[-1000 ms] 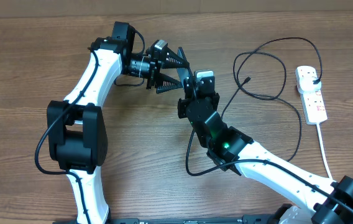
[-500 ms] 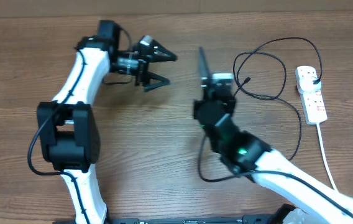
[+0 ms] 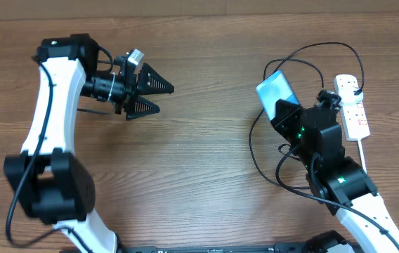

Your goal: Plug charger to phone and switch on socket

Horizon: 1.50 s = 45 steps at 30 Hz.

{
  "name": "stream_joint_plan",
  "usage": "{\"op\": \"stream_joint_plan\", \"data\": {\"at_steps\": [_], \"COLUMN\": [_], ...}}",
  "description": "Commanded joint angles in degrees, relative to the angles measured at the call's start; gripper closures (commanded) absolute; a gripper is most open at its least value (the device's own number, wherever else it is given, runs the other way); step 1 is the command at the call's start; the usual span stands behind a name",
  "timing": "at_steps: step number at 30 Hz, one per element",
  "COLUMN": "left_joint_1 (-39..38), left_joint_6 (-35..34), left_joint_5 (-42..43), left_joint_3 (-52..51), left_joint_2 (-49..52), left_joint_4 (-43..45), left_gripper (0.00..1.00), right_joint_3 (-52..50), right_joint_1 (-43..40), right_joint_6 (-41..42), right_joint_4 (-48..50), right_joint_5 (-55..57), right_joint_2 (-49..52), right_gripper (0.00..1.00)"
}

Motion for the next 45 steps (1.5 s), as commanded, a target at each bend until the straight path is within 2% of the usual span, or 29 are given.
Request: {"op": "stream_joint_plan", "data": {"at_steps": [1,4,8,11,12,14,15,16,19,21,23,25,27,29,32,34,38,41,45], "left_joint_1": [0.9,2.69,7.28,9.92,10.16,9.44,8.28,7.43,2.03,-1.62,-5.4,-7.93,-10.8,-12.31,-13.29,-13.29,-13.38,-14.27,-16.04], "left_joint_6": [5.62,4.39,-5.95,-22.1,-31.52,-43.47,-50.58,-54.36,-71.28,-78.97,-87.49,-92.91,-97.24,-99.97,-101.81,-102.27,-103.08,-105.39,-106.51], "left_joint_5": [-1.4,0.07,4.85,5.29,5.31,6.73,8.04,8.15,3.61,-1.11,-6.29,-9.05,-10.23,-10.21,-10.38,-10.95,-14.64,-16.61,-18.62], "left_joint_3": [-6.23,-14.86,-33.77,-47.67,-52.63,-58.4,-61.35,-62.51,-64.37,-64.35,-64.35,-64.35,-64.35,-64.35,-64.35,-64.35,-64.35,-64.35,-64.35], "left_joint_2": [-11.13,-19.19,-31.69,-37.31,-38.32,-38.45,-38.07,-37.83,-36.39,-35.54,-34.73,-34.25,-33.18,-32.35,-31.12,-30.47,-30.21,-30.21,-30.21], "left_joint_4": [1.01,5.6,21.53,38.69,46.8,59.45,69.16,74.01,91.21,97.33,100.76,100.76,100.78,100.8,101.57,102.47,102.49,102.53,102.53], "left_gripper": [0.0,0.01,0.0,0.0,0.0,0.0,0.0,0.0,0.01,0.0,0.01,0.0,0.0,0.02,0.08,0.09,0.11,0.16,0.19], "right_joint_3": [-6.8,-11.52,-15.26,-16.04,-16.04,-16.04,-16.04,-16.04,-16.04,-16.04,-16.04,-16.04,-16.04,-16.04,-16.02,-16.02,-16.0,-16.0,-16.0], "right_joint_1": [-2.21,-3.19,-3.72,-3.72,-3.72,-3.65,-3.65,-3.65,-2.89,-2.19,-1.03,0.09,1.55,2.84,4.94,6.16,8.98,10.58,12.31], "right_joint_6": [7.34,10.69,13.62,13.68,14.21,16.48,17.73,18.45,22.43,23.43,23.91,23.96,26.03,30.64,32.96,34.67,45.07,49.68,49.79], "right_joint_4": [11.43,18.36,22.95,26.08,26.97,27.5,27.5,27.47,28.06,30.53,36.0,41.59,47.19,48.54,49.37,49.33,49.4,49.37,49.48], "right_joint_5": [-17.18,-20.7,-22.36,-23.63,-23.71,-23.67,-23.67,-23.71,-23.65,-23.65,-23.67,-23.65,-23.67,-23.67,-23.71,-23.71,-24.17,-24.33,-24.3], "right_joint_2": [-0.85,-0.83,-0.81,-0.74,-0.59,-0.24,0.13,0.48,2.62,4.24,6.71,8.96,11.74,13.7,15.82,16.2,16.17,16.17,16.17], "right_gripper": [0.96,0.96,0.96,0.96,0.96,0.96,0.96,0.96,0.96,0.96,0.96,0.96,0.96,0.96,0.96,0.96,0.96,0.96,0.96]}}
